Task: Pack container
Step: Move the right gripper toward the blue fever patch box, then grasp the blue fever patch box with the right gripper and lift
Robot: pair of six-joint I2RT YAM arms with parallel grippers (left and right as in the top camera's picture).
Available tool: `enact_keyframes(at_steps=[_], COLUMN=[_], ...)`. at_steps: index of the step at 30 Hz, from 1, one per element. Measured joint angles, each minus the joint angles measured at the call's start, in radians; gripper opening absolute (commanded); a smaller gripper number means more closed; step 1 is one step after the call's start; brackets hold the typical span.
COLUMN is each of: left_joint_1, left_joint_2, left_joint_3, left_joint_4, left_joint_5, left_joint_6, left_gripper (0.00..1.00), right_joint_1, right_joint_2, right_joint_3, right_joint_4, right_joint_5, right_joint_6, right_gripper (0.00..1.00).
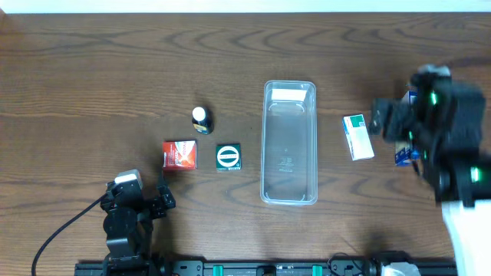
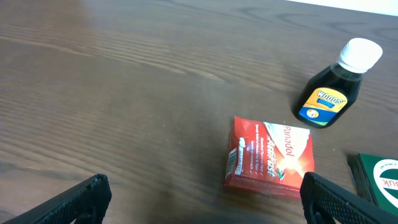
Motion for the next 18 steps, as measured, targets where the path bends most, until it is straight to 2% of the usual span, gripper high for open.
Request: enact_keyframes(at_steps=[5, 9, 18], left_joint_1=[0.000, 0.000, 0.000], left_joint_2=[0.000, 0.000, 0.000], left_joint_3=[0.000, 0.000, 0.000], left_joint_4=[0.000, 0.000, 0.000], left_joint_5=[0.002, 0.003, 0.003], left_joint_6=[0.000, 0.000, 0.000], left_gripper=[0.98, 0.98, 0.98], right_joint_1=[-0.022, -0.107, -0.257], right_joint_2=[0.151, 0.246, 0.472], right_joint_3=[0.054, 0.055, 0.055], right_joint_4=[-0.035, -0.041, 0.015], right_joint_5=[0.113, 0.189, 0.162], right_joint_6=[0.034, 0.079, 0.098], right_gripper=[0.99, 0.99, 0.99])
